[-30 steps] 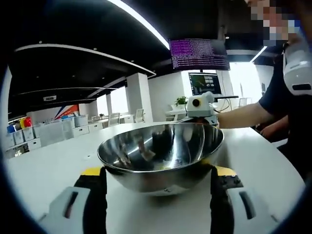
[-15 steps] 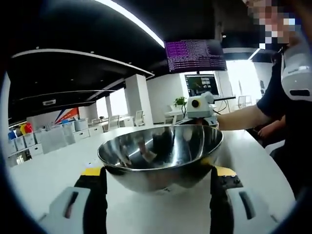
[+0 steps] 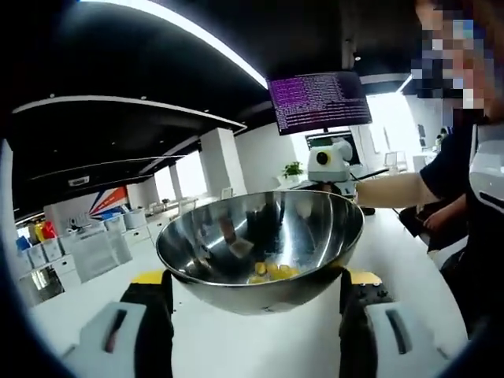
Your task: Pick up the QQ candy scattered on the table and place it into the stainless steel bowl on the table
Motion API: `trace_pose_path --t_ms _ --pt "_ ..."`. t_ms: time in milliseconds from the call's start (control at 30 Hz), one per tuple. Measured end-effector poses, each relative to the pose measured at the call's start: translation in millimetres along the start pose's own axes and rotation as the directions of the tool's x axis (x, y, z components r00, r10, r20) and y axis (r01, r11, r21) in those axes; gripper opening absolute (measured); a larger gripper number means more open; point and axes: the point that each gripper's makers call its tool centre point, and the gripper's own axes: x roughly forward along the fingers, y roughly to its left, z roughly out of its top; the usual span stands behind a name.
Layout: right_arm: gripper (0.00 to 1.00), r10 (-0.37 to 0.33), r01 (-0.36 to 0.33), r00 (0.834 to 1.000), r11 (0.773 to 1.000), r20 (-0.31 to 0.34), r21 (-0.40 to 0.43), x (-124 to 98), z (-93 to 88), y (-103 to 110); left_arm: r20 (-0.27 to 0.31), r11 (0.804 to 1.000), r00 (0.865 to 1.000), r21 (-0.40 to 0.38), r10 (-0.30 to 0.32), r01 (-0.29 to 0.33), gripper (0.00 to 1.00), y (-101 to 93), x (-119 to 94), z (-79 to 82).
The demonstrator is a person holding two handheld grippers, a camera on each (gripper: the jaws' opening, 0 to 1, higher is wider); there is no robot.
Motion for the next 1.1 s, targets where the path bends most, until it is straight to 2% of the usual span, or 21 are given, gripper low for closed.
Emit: trace_pose_path --t_ms 67,167,300,367,433,467,500,533,633,700,733,833,1100 --pt "0.84 -0.011 0.011 1.000 1.000 -0.006 0.005 6 -4.9 -15 -0.012 1.000 1.000 -0.002 -0.011 0.011 0.86 17.8 9 -4.6" --pt "0.81 -0.031 0.031 0.999 0.999 -0.025 0.025 14 -22.8 -39 -0.028 1.000 1.000 -0.008 -0.009 0.009 0.86 34.3 22 -16.5" --pt "0.76 -0.048 0.052 0.996 0.998 -0.076 0.047 22 -55.0 -59 -0.059 1.000 0.998 -0.022 0.007 -0.008 0.86 54.6 40 -47.4" --pt "0.74 -0.050 0.056 0.995 0.996 -0.083 0.073 24 -68.9 -63 -0.063 0.999 0.998 -0.044 0.006 -0.009 0.86 59.0 44 -60.1" --pt "0.74 -0.037 0.047 0.997 0.989 -0.074 0.138 28 -87.1 -66 -0.054 0.995 0.999 -0.096 -0.003 -0.003 0.86 61.0 48 -75.3" --pt "0.73 -0.037 0.052 0.994 0.988 -0.103 0.143 30 -102.4 -67 -0.046 0.992 0.999 -0.126 0.001 -0.006 0.86 60.9 51 -86.0" --pt "0.73 -0.039 0.055 0.991 0.991 -0.126 0.125 32 -114.6 -67 -0.051 0.993 0.999 -0.117 -0.002 -0.004 0.86 60.7 53 -96.2" --pt "0.72 -0.032 0.049 0.988 0.992 -0.151 0.114 34 -126.5 -65 -0.084 0.994 0.996 -0.109 -0.003 -0.006 0.86 59.2 55 -109.5" --pt "0.71 -0.009 0.042 0.979 0.986 -0.201 0.160 34 -154.2 -61 -0.097 0.987 0.995 -0.160 -0.027 0.012 0.86 55.0 58 -131.9" --pt "0.70 -0.011 0.041 0.982 0.987 -0.189 0.157 35 -162.1 -60 -0.111 0.986 0.993 -0.165 -0.031 0.013 0.86 53.7 59 -141.2" --pt "0.69 -0.010 0.042 0.977 0.988 -0.211 0.148 35 -166.6 -60 -0.100 0.991 0.994 -0.136 -0.033 0.019 0.86 52.2 60 -141.8" --pt "0.69 -0.012 0.042 0.981 0.987 -0.193 0.154 35 -164.3 -61 -0.084 0.991 0.996 -0.131 -0.027 0.016 0.86 52.6 55 -137.1" --pt "0.69 -0.026 0.046 0.982 0.993 -0.185 0.106 39 -164.0 -61 -0.062 0.996 0.998 -0.085 0.001 -0.006 0.87 54.0 52 -144.6"
